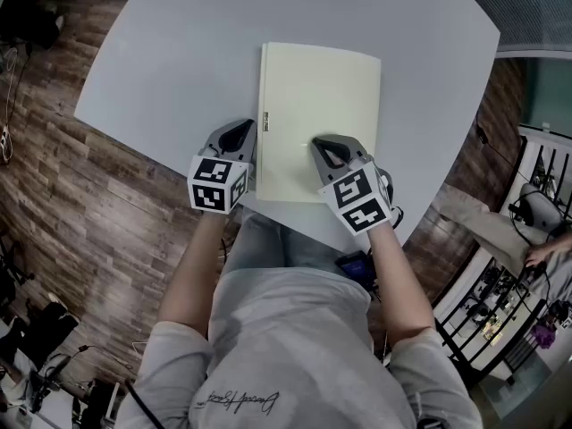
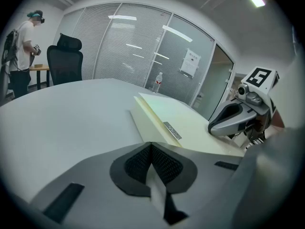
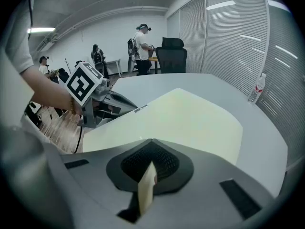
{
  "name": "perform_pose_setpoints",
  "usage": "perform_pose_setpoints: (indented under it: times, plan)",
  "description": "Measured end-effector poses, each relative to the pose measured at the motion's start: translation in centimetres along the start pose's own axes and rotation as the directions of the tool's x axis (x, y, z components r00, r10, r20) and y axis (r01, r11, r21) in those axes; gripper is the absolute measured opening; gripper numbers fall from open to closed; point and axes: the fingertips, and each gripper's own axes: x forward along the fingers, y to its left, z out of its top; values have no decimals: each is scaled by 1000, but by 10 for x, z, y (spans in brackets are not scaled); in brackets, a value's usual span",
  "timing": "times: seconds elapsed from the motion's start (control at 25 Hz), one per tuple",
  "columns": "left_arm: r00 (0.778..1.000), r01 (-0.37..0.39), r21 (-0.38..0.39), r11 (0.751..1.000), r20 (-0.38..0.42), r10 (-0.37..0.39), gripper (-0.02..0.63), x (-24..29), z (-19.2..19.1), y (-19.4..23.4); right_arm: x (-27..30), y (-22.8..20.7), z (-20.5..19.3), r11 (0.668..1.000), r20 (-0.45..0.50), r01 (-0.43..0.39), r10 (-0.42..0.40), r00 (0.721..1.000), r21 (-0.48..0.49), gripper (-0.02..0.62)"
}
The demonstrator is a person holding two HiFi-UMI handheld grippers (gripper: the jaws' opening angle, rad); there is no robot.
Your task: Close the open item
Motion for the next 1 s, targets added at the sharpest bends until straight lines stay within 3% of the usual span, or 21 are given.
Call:
perform_pose_setpoints:
  times: [0.28, 0.48, 1.0]
  plan:
    - [1000, -1, 14, 1000, 0, 1, 9, 1, 1, -2, 3, 2, -2, 1000, -25, 4, -5, 1000, -20, 12]
    - [1000, -8, 41, 999, -10, 8, 9, 2, 3, -3, 9, 1, -6, 997, -105, 22, -29, 994, -68, 14]
    - [1000, -10, 46, 999, -12, 11, 9, 4, 6, -4, 18, 1, -12, 996, -271, -59, 39, 962, -67, 14]
